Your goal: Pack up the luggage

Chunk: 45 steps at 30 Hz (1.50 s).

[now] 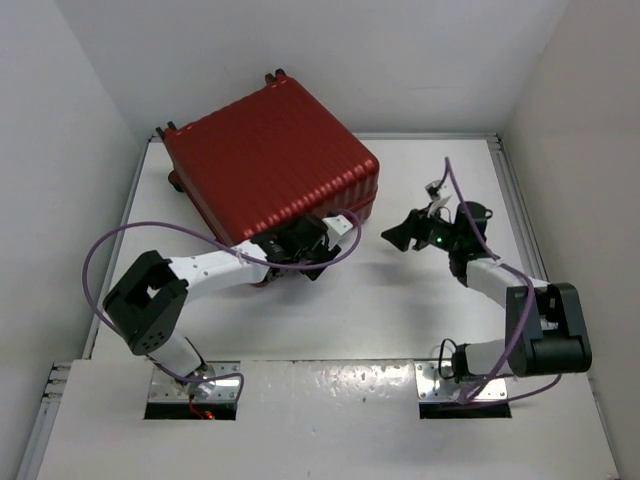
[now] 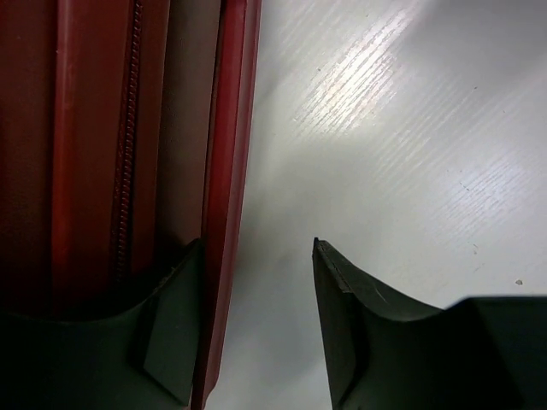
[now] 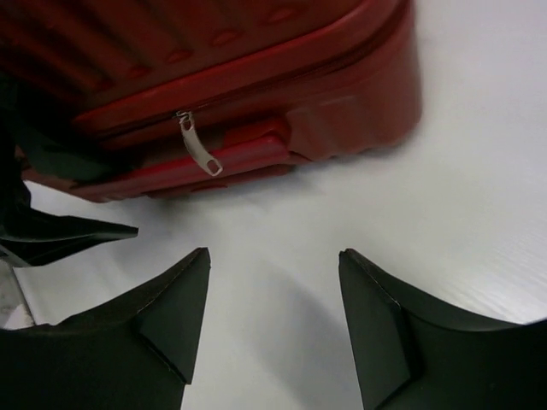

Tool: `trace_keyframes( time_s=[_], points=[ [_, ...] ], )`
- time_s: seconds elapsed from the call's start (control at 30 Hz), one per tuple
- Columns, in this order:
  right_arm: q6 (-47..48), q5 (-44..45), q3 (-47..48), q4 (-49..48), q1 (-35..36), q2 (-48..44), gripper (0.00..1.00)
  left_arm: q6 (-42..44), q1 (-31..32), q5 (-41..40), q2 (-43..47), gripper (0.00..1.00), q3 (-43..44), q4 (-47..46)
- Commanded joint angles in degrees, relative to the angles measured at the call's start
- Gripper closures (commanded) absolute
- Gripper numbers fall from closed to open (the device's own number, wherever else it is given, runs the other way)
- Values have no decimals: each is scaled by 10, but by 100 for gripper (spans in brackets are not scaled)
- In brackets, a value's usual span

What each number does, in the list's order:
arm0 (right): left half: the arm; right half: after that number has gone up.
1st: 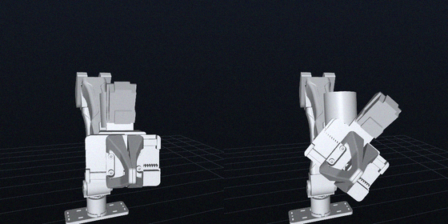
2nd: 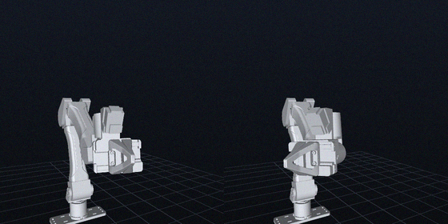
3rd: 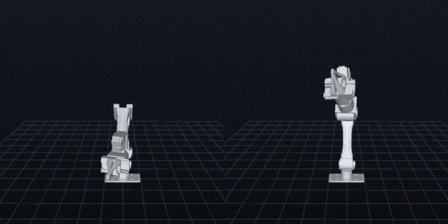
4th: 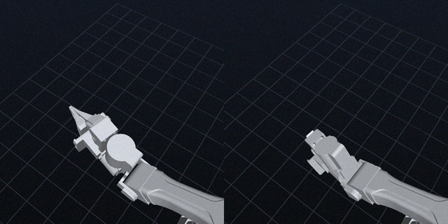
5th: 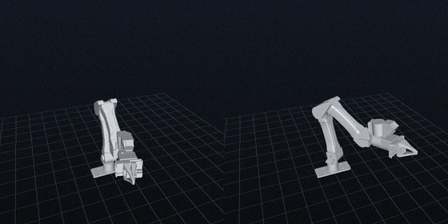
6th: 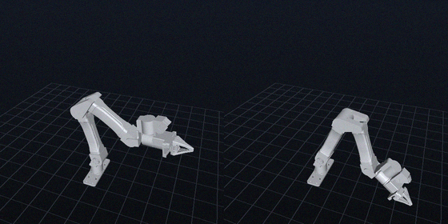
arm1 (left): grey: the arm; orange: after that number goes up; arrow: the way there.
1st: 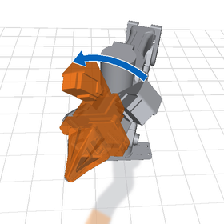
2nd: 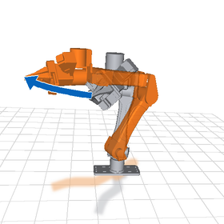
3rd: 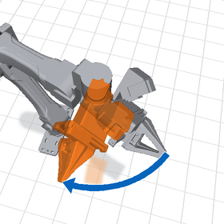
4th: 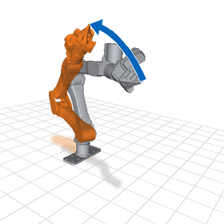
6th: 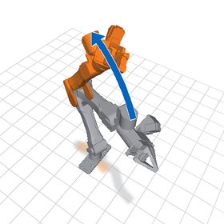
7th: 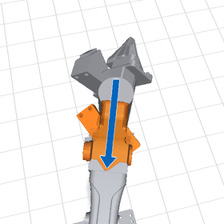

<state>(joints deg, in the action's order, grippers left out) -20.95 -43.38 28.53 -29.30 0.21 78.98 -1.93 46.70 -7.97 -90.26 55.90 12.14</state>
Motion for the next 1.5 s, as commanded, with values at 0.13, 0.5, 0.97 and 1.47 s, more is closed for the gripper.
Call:
trace_keyframes(
  time_s=[0.13,0.5,0.97,1.47],
  points=[
    [19,233,-81,-145,153,-61,38,-47,-35,80,11,45,-10,-6],
    [10,304,-87,-307,212,23,42,-71,-35,109,11,45,-15,-6],
    [-23,242,-45,-330,248,74,36,-76,-35,97,6,45,-15,-12],
    [-32,257,27,-336,248,171,36,-87,-41,97,11,45,-15,-12]
  ],
)
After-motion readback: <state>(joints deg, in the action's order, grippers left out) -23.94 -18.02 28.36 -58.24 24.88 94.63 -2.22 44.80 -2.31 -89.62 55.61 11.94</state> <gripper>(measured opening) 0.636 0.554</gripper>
